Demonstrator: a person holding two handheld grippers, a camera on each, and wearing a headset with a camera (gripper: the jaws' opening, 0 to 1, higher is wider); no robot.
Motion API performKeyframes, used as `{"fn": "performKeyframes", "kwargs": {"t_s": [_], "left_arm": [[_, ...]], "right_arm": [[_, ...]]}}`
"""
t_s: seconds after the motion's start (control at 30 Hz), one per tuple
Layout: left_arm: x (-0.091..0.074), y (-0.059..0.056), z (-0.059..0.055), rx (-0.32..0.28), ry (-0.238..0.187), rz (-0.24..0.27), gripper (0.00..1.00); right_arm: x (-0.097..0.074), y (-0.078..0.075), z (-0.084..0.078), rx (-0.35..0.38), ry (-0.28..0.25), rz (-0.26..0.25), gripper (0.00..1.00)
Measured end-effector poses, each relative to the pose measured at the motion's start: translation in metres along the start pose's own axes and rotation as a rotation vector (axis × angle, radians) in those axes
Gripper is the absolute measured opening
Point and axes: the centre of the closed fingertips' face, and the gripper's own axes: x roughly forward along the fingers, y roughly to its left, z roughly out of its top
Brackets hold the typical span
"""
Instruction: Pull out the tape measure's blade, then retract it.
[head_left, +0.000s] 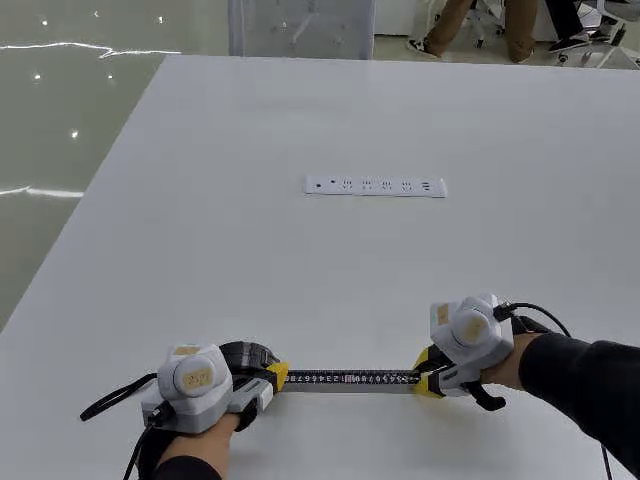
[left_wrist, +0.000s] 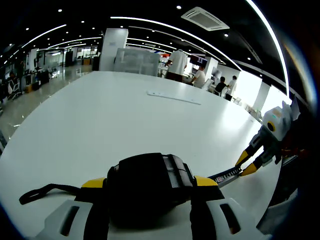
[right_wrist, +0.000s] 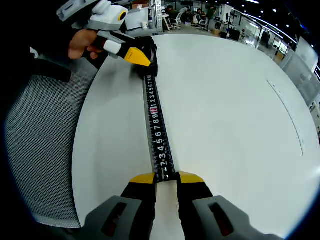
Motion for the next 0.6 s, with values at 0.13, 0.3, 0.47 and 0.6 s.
{"fn": "performKeyframes", "kwargs": {"t_s": [0.13,0.3,0.47,0.6], "left_arm": [[0.000,0.000,0.000,-0.001,0.001,-0.001,0.61],[0.000,0.000,0.000,-0.001,0.002,-0.003,0.61],[0.000,0.000,0.000,-0.002,0.003,-0.006,0.61],[-0.001,0.000,0.000,-0.002,0.003,-0.007,0.61]], "right_arm": [[0.002,0.001,0.006,-0.005,-0.003,0.002,0.12],[0.005,0.000,0.008,-0.008,-0.005,0.005,0.12],[0.006,0.001,0.011,-0.009,-0.006,0.005,0.12],[0.008,0.002,0.013,-0.013,-0.008,0.006,0.12]]}}
